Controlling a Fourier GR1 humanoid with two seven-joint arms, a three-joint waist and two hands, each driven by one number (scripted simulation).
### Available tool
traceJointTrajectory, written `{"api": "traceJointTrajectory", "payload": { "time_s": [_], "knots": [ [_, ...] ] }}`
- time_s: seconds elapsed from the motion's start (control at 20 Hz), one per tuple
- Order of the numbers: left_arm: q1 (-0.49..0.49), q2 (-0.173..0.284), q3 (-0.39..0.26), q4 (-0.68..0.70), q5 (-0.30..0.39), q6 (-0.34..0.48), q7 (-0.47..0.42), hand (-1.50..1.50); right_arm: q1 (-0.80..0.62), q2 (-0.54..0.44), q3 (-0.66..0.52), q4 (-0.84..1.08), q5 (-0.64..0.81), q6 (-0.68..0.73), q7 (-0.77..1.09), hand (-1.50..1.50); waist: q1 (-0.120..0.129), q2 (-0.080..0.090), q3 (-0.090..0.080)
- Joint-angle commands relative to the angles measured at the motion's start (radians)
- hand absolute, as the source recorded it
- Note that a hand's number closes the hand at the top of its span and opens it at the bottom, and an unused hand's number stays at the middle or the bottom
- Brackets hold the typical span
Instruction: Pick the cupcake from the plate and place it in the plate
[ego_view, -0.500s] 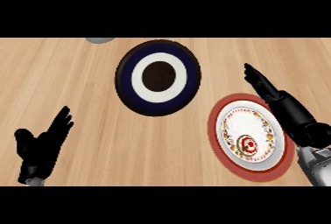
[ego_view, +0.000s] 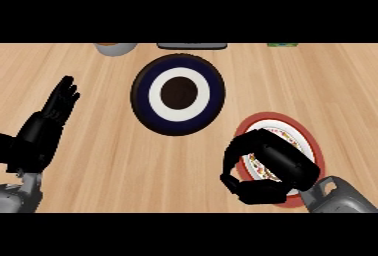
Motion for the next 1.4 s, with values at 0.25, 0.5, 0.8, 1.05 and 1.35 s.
{"api": "traceJointTrajectory", "payload": {
  "time_s": [0.25,0.5,0.8,1.05,1.35],
  "knots": [
    [-0.084,0.006,0.052,0.059,0.016,-0.069,-0.070,0.00,0.352,0.207,0.102,0.165,0.045,-0.270,-0.418,-1.50,-0.025,0.020,0.003],
    [-0.125,-0.029,0.067,0.087,-0.020,-0.093,-0.053,0.00,0.332,0.184,-0.016,0.139,0.007,-0.217,-0.504,-1.50,-0.014,0.014,0.001],
    [-0.113,-0.002,0.098,0.061,0.007,-0.114,-0.028,0.00,0.312,-0.039,-0.077,-0.120,0.155,-0.223,-0.222,-1.50,-0.027,0.005,-0.002],
    [-0.135,-0.026,0.072,0.051,-0.019,-0.091,-0.008,0.00,0.228,-0.201,-0.082,-0.150,0.273,-0.092,0.072,-1.50,-0.019,0.005,-0.004],
    [-0.145,-0.042,0.065,0.077,-0.031,-0.105,-0.030,0.00,0.129,-0.343,-0.058,-0.233,0.242,0.209,0.353,-1.50,-0.006,0.013,-0.004]
  ]
}}
